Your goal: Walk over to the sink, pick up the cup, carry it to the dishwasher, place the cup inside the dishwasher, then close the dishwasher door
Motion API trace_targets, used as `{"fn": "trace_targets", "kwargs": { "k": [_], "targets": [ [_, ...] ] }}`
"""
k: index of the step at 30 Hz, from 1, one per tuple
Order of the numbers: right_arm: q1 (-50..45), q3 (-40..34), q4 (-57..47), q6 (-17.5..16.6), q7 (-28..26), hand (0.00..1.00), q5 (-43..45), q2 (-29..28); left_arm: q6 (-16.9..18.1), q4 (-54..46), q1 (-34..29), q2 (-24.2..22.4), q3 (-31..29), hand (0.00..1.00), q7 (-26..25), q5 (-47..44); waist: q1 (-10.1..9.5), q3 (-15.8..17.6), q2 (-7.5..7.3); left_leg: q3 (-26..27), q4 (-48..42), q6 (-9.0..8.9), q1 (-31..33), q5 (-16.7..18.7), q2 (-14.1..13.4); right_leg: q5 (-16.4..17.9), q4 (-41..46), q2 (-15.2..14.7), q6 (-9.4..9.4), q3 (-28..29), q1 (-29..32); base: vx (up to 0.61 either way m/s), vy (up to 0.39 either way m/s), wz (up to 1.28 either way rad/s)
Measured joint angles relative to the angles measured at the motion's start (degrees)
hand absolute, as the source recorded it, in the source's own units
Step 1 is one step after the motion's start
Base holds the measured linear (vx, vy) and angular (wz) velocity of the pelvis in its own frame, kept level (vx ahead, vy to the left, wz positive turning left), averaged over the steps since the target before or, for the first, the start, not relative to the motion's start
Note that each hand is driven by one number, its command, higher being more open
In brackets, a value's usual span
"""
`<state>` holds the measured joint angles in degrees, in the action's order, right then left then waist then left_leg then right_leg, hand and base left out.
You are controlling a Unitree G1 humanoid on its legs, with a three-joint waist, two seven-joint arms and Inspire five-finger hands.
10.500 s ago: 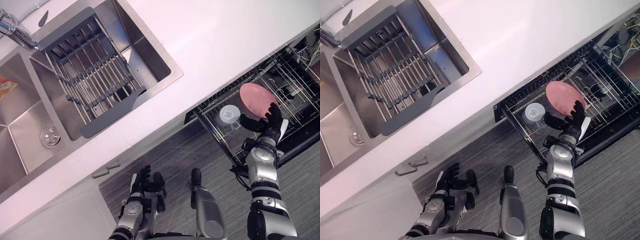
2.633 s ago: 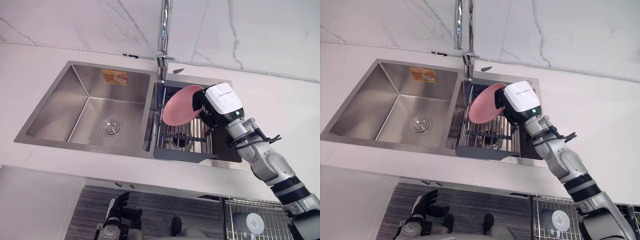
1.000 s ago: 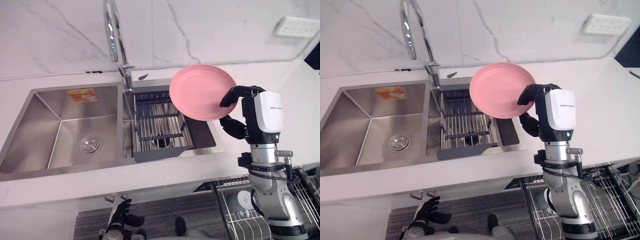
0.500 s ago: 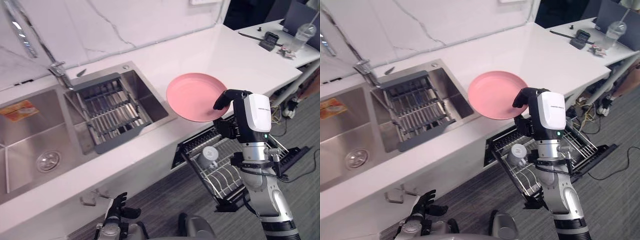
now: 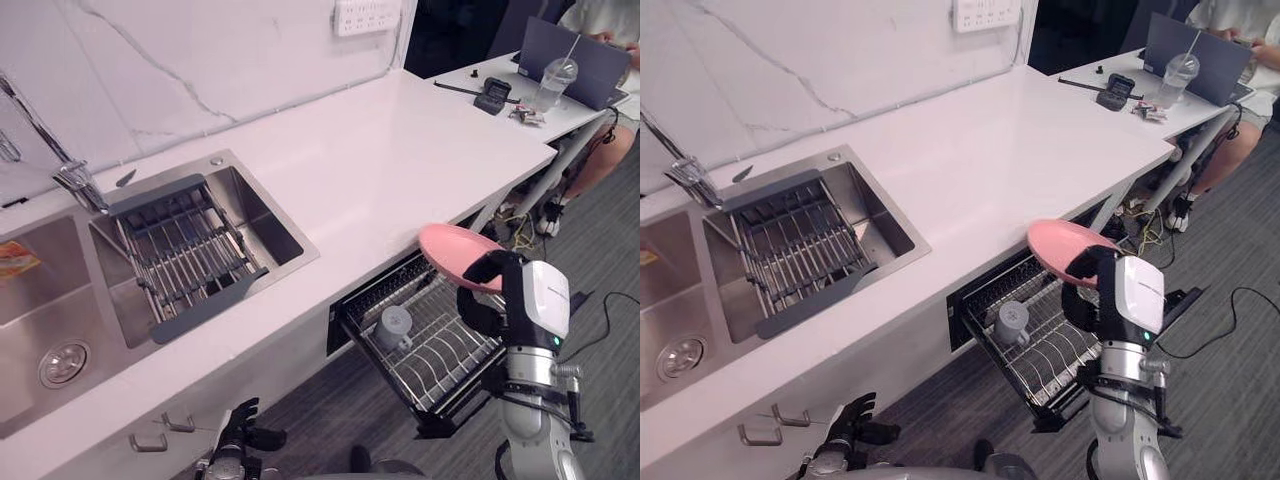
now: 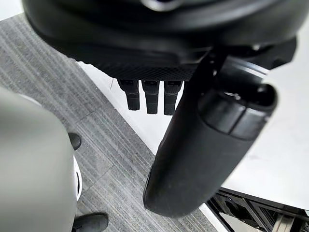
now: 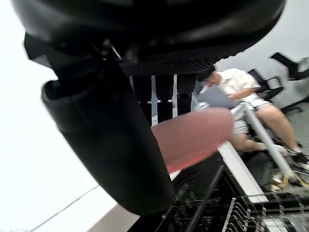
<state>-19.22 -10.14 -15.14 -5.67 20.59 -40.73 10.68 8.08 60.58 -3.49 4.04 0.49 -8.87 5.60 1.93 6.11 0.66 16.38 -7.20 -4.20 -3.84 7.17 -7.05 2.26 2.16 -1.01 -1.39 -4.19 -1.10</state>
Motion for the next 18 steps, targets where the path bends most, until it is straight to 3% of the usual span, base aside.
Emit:
{"fn": "trace_targets", "kwargs": {
  "k": [15,18],
  "targets": [
    [0.1,-6.4,7.5,1.0,0.8,0.3,3.6,-1.7,0.0,0.3,-0.2,-0.7,0.1,0.9,0.5,0.1,0.37,0.0,1.94,-2.3,3.2,0.98,-0.6,-1.9,2.0,-1.8,-3.3,-1.1,-0.42,-2.2,-1.8,-0.03,0.007,0.08],
    [0.9,-8.9,7.9,1.3,1.3,0.3,3.6,-1.5,0.4,0.0,-0.2,-0.9,0.7,0.9,0.6,0.1,0.49,0.9,3.58,-2.5,3.4,1.22,-0.4,-2.1,2.2,-2.0,-3.3,-1.3,-0.47,-2.2,-1.6,-0.02,0.006,0.01]
  ]
}}
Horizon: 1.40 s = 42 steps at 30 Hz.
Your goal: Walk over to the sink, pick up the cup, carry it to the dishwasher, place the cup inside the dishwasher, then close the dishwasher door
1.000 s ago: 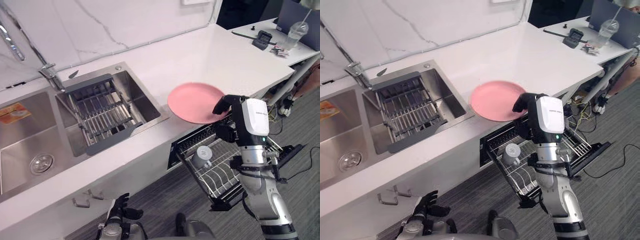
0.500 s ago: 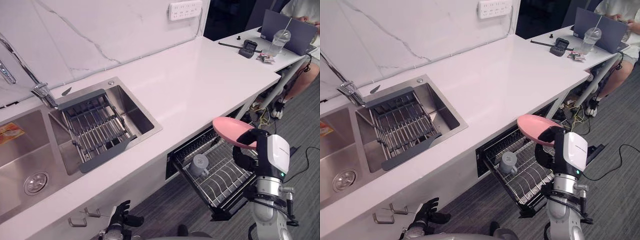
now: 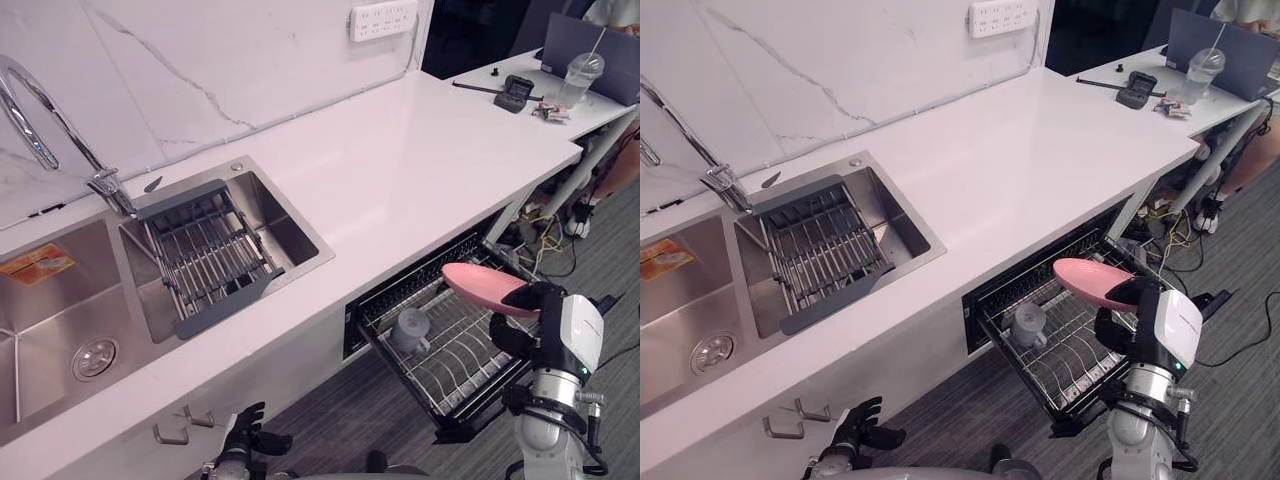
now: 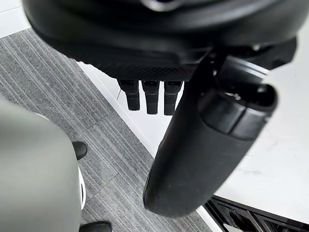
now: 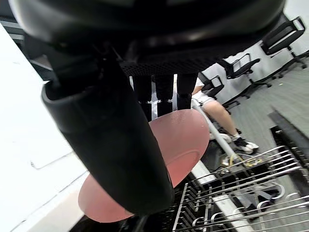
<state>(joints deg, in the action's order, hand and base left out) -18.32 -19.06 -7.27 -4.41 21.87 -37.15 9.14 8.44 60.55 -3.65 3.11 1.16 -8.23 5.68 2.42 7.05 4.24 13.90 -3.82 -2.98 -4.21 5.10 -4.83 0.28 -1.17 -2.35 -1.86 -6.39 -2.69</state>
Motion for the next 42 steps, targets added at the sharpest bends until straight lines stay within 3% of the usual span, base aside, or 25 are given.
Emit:
{"fn": "trace_targets", "kwargs": {
  "k": [5,7,16,21,22,23,33,34,42],
  "targets": [
    [3.3,-4.2,0.9,1.9,1.1,0.3,0.2,3.5,0.7,-0.4,0.0,-1.0,0.4,0.9,0.2,0.0,0.31,2.3,3.48,-0.2,1.0,0.65,1.6,-0.9,0.9,-0.3,0.5,-0.7,-0.43,0.1,2.4,-0.03,0.016,-0.01],
    [5.8,-4.6,3.1,2.4,2.0,0.3,1.9,5.2,0.8,-0.5,0.0,-1.3,0.4,0.9,0.2,0.0,0.32,3.0,4.09,-0.2,1.5,0.76,2.4,-1.4,0.9,-0.3,1.1,-0.8,-0.45,0.1,3.7,0.0,0.0,0.0],
    [17.3,-3.8,14.3,3.0,3.0,0.3,9.7,6.6,1.8,-4.3,1.0,-2.2,1.7,0.9,0.2,-0.2,-0.46,8.6,4.1,-0.5,1.4,0.74,6.3,-3.0,0.9,1.3,6.5,-1.6,-0.07,-0.3,9.9,-0.03,-0.01,0.03],
    [22.6,0.2,23.1,3.1,3.1,0.3,15.8,7.6,2.0,-4.6,2.1,-1.9,2.8,0.9,-0.2,-0.5,-1.64,9.9,4.29,-0.1,1.2,0.34,7.7,-3.4,0.9,2.6,10.0,-1.9,0.11,-0.2,12.8,-0.01,-0.012,-0.01],
    [23.6,1.4,24.6,3.1,3.1,0.3,16.7,7.5,1.9,-4.5,2.4,-1.9,3.0,0.9,-0.2,-0.6,-1.77,10.5,3.7,-0.1,1.1,0.33,7.9,-3.5,0.9,2.7,10.4,-1.9,0.12,-0.2,13.3,0.0,0.0,0.0],
    [24.8,2.5,25.4,3.1,3.0,0.3,18.0,7.4,1.9,-4.6,2.8,-1.7,3.2,0.9,-0.2,-0.7,-1.97,10.8,4.22,-0.1,1.1,0.3,8.1,-3.5,0.9,2.8,10.8,-2.0,0.12,-0.1,13.6,0.0,0.0,0.0],
    [29.6,3.2,30.1,3.1,3.0,0.3,22.3,6.6,2.0,-6.2,3.5,-1.2,3.9,0.9,-0.7,-1.3,-3.17,12.7,2.99,0.1,0.7,0.24,10.1,-3.8,2.1,3.2,13.0,-3.7,-0.34,-0.5,15.9,-0.02,0.019,0.06],
    [29.6,3.2,30.2,3.1,3.1,0.9,22.3,6.4,2.1,-6.3,3.7,-1.0,3.9,0.9,-0.8,-1.3,-3.24,12.9,2.74,0.1,0.7,0.24,10.1,-3.8,2.2,3.2,13.0,-3.7,-0.37,-0.6,15.9,0.0,0.0,0.0],
    [30.2,2.9,30.1,3.1,4.9,0.9,22.3,4.7,2.0,-6.3,3.9,-0.8,3.9,0.9,-1.4,-1.3,-3.31,13.1,2.43,0.1,0.7,0.52,10.7,-4.0,2.2,3.1,13.1,-3.8,-0.43,-0.5,16.6,0.0,0.0,0.0]
  ]
}}
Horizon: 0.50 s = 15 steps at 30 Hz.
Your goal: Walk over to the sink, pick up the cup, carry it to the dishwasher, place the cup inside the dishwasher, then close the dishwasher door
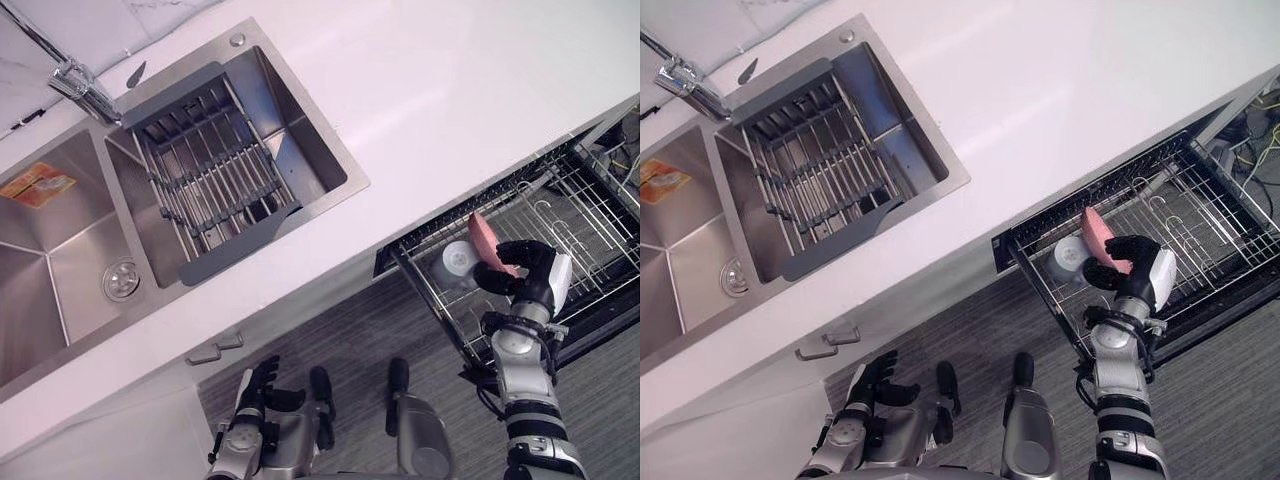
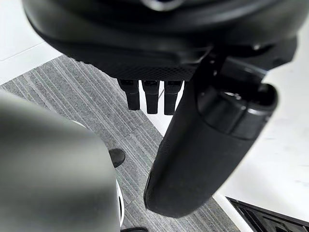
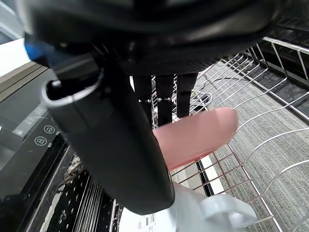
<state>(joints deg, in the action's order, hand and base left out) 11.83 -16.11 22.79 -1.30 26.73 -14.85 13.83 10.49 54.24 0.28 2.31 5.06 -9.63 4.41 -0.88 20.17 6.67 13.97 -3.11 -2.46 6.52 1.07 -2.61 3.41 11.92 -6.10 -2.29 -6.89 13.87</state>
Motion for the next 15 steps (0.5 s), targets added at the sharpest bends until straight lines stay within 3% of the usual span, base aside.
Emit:
{"fn": "trace_targets", "kwargs": {
  "k": [15],
  "targets": [
    [-6.4,-1.4,-12.0,0.1,0.7,0.9,-0.7,-3.2,-0.3,0.3,0.0,0.2,-0.5,0.9,0.0,0.1,0.22,-0.2,-0.53,-0.1,0.7,0.11,-1.5,-0.1,0.1,-1.0,-1.8,0.2,-0.37,-0.1,-2.0,0.0,0.001,0.0]
  ]
}}
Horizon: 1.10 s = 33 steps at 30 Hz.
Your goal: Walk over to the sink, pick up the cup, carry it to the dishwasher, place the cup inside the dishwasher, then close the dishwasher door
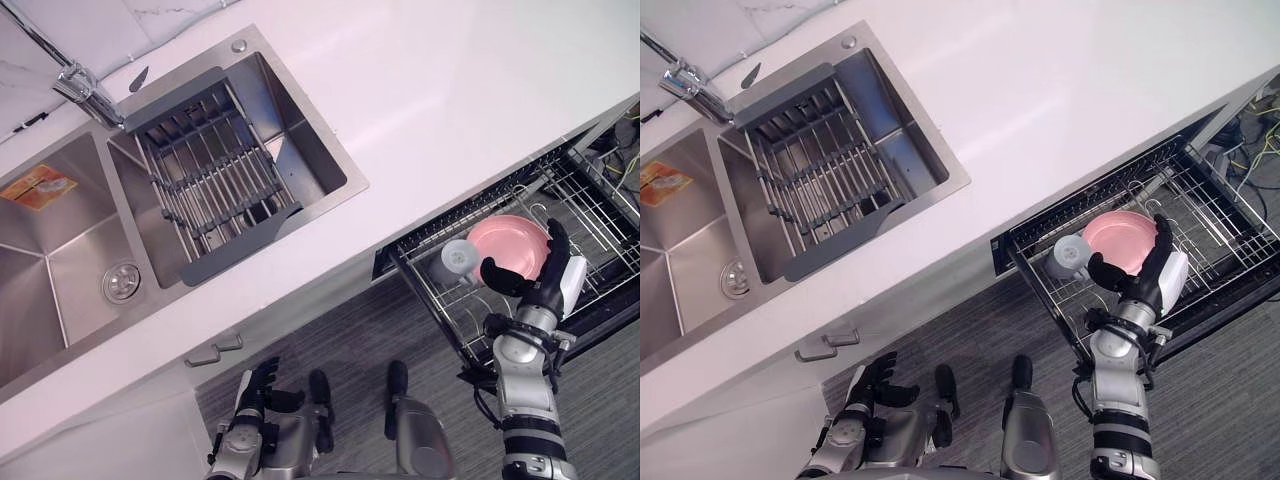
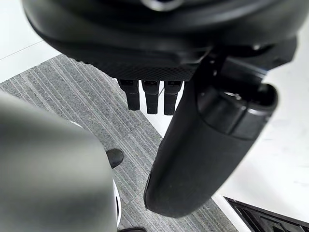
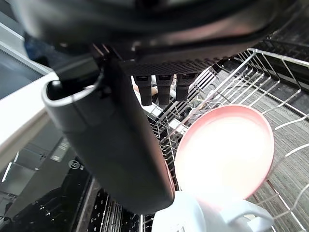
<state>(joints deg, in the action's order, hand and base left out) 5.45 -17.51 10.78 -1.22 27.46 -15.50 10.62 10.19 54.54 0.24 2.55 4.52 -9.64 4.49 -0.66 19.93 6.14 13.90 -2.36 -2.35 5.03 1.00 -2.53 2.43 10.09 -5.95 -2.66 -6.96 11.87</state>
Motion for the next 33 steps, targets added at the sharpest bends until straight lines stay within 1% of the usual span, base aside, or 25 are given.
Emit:
{"fn": "trace_targets", "kwargs": {
  "k": [1,4,7,8,11,12,13,15,16,18,21,22,25,26,28,29,33],
  "targets": [
    [-1.1,0.0,-1.7,0.0,0.0,0.9,0.0,-1.0,-0.1,0.2,0.0,0.0,-0.9,0.9,0.0,0.0,0.01,-0.3,-0.58,0.1,0.0,0.01,-0.1,0.0,0.0,-0.2,-0.4,0.1,-0.02,0.2,-0.2,0.0,0.015,-0.08],
    [-4.3,0.0,-6.0,-0.2,-0.1,0.9,0.1,-2.3,-0.5,0.3,-0.1,0.5,-1.6,0.9,0.0,0.1,0.01,-0.9,-1.7,0.4,0.0,0.02,-0.4,0.0,-0.1,-0.8,-1.6,0.3,-0.08,0.5,-0.8,0.01,0.008,-0.08],
    [-8.6,-1.0,-10.9,-0.4,-0.3,0.9,0.2,-4.4,-1.2,0.4,-0.2,0.5,-2.4,0.9,0.0,0.1,0.04,-2.0,-3.19,0.8,0.0,0.65,-1.4,0.4,-0.4,-1.5,-3.6,0.9,0.01,0.8,-2.5,0.03,0.007,-0.08],
    [-10.3,-1.7,-12.8,-1.0,-0.5,0.9,0.3,-5.8,-1.2,0.6,-0.3,0.6,-3.1,0.9,0.0,0.3,0.19,-2.5,-3.98,0.9,0.0,0.78,-1.7,0.5,-0.5,-1.6,-4.1,1.1,0.05,0.9,-3.0,0.03,0.003,-0.09],
    [-15.1,-4.4,-17.8,-2.1,-0.8,0.9,0.9,-8.6,-1.7,0.8,-0.5,0.8,-4.1,0.9,0.1,1.2,0.32,-3.7,-5.5,1.3,0.0,0.93,-2.8,0.7,-0.7,-1.6,-5.0,1.3,0.06,1.2,-4.4,0.04,0.001,-0.07],
    [-15.6,-4.9,-18.4,-2.4,-0.9,0.9,1.1,-9.0,-1.8,0.8,-0.5,0.8,-4.3,0.9,0.1,1.2,0.33,-3.8,-5.71,1.4,0.0,0.93,-3.3,0.9,-0.7,-1.6,-5.1,1.3,0.06,1.3,-4.8,0.03,0.012,-0.12],
    [-17.1,-5.9,-19.0,-3.3,-1.4,0.9,2.9,-9.5,-2.0,0.8,-0.7,0.8,-4.7,0.9,0.1,1.2,0.33,-4.5,-6.21,2.1,-0.1,0.94,-3.8,1.2,-0.8,-1.6,-5.3,1.4,0.06,1.7,-5.3,0.02,0.013,-0.16],
    [-18.4,-7.5,-19.2,-4.1,-2.2,0.9,5.4,-10.5,-2.3,0.8,-1.1,0.6,-5.4,0.9,0.1,1.2,0.61,-5.6,-6.69,2.9,-0.4,1.04,-4.5,1.7,-0.9,-1.6,-5.5,1.5,0.05,2.4,-5.9,0.03,0.021,-0.19],
    [-18.9,-8.0,-19.2,-4.3,-2.6,0.9,6.2,-10.8,-2.3,0.9,-1.1,0.5,-5.4,0.9,0.2,1.3,0.71,-5.7,-6.74,3.0,-0.5,1.02,-4.9,1.9,-0.9,-1.6,-5.5,1.5,0.05,2.5,-6.2,0.02,0.019,-0.13],
    [-21.1,-9.4,-19.1,-4.8,-3.6,0.9,10.8,-11.7,-2.3,0.8,-1.1,0.0,-6.0,0.9,0.3,1.3,0.85,-6.1,-6.73,3.7,-1.8,1.08,-5.4,3.1,-1.3,-1.6,-5.7,1.8,0.02,3.0,-7.1,-0.01,0.018,-0.14],
    [-22.4,-11.2,-17.9,-5.4,-4.6,0.9,15.6,-12.8,-2.4,0.9,-1.5,-0.6,-7.0,0.9,0.5,1.3,1.18,-7.1,-6.67,4.2,-2.6,1.06,-5.5,3.8,-1.5,-1.6,-5.7,1.9,0.01,3.5,-7.3,-0.02,0.007,-0.12],
    [-22.5,-12.3,-16.6,-5.6,-4.7,0.9,17.6,-13.1,-2.4,0.9,-1.6,-0.9,-7.3,0.9,0.8,1.3,1.62,-7.3,-6.63,4.5,-3.1,1.04,-5.7,4.3,-1.7,-1.6,-5.6,2.0,0.0,3.6,-7.5,-0.01,0.006,-0.11],
    [-22.6,-14.8,-12.9,-6.1,-4.9,0.9,24.2,-13.3,-2.5,1.0,-1.7,-1.3,-7.6,0.9,1.1,1.3,1.63,-7.9,-6.61,6.5,-4.1,1.01,-6.1,5.4,-2.4,-1.6,-5.5,2.5,0.01,4.5,-7.7,-0.02,0.006,-0.18],
    [-22.6,-15.6,-11.1,-6.9,-5.0,0.9,27.3,-13.3,-2.6,1.2,-1.7,-1.7,-7.8,0.9,1.1,1.3,1.65,-8.3,-6.52,7.0,-4.3,1.0,-6.3,5.5,-2.4,-1.6,-5.5,2.5,0.01,4.9,-7.6,-0.01,0.006,-0.18],
    [-22.4,-16.5,-9.1,-7.2,-5.1,0.9,29.3,-13.3,-2.8,1.2,-1.7,-2.1,-8.1,0.9,1.2,1.2,1.65,-8.6,-6.5,7.2,-4.5,0.96,-6.4,5.5,-2.5,-1.5,-5.4,2.6,0.0,5.2,-7.7,0.0,0.005,-0.11],
    [-22.2,-17.6,-6.6,-7.4,-5.3,0.9,32.2,-13.4,-2.8,1.1,-1.6,-2.7,-8.2,0.9,1.2,1.2,1.73,-8.7,-6.38,7.3,-4.7,0.92,-6.5,6.0,-2.6,-1.4,-5.2,2.7,0.01,5.3,-7.7,0.0,0.003,-0.07],
    [-22.0,-18.3,-2.7,-7.7,-6.5,0.9,37.2,-13.4,-2.8,1.0,-1.6,-3.5,-8.2,0.9,1.3,1.2,1.9,-8.7,-6.37,8.0,-5.4,0.89,-6.6,6.4,-2.8,-1.0,-4.5,2.8,-0.03,5.8,-7.4,-0.01,0.003,-0.08]
  ]
}}
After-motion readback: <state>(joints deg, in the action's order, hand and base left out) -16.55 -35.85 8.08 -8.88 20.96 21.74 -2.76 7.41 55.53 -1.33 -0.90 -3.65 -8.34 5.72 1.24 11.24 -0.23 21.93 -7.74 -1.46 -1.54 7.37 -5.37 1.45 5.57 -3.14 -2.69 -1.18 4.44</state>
